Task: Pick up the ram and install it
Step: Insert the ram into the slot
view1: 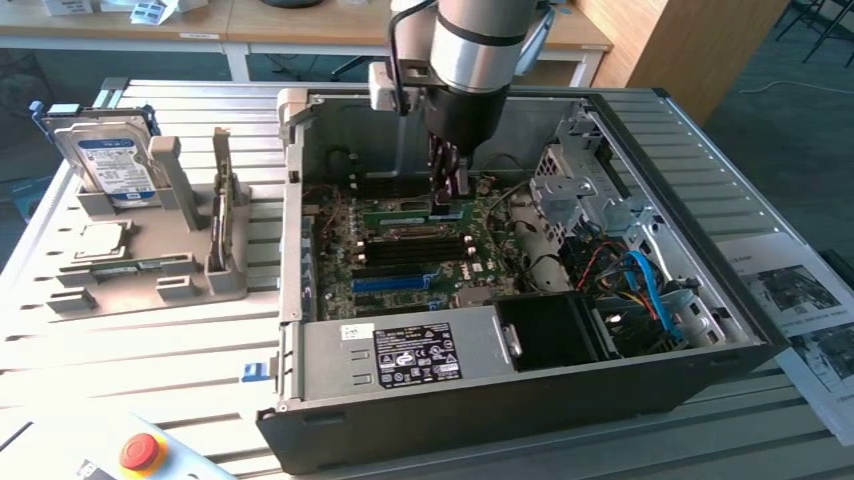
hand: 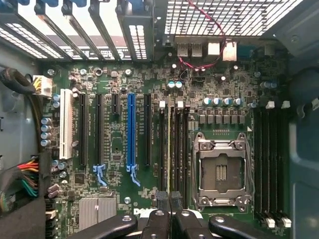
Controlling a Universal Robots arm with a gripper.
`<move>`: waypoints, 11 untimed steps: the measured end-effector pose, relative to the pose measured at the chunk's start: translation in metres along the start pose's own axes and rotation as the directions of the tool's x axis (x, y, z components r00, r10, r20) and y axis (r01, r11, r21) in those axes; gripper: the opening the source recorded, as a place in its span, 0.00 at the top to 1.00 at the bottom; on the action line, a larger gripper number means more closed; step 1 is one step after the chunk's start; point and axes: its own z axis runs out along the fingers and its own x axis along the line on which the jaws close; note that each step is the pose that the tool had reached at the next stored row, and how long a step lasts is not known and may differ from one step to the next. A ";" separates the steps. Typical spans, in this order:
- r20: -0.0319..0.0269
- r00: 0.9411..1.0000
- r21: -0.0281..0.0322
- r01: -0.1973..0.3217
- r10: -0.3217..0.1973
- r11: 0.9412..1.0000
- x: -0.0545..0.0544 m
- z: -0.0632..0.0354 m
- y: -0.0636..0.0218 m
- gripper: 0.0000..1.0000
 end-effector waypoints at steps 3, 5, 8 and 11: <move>0.000 1.000 0.000 0.000 0.000 1.000 0.000 0.0054 -0.0001 0.89; 0.000 1.000 0.000 0.000 0.000 1.000 0.000 0.0090 -0.0002 0.89; 0.000 1.000 0.000 -0.001 0.001 1.000 0.000 0.0145 -0.0004 0.89; -0.001 1.000 0.000 -0.001 0.001 1.000 0.000 0.0198 -0.0005 0.89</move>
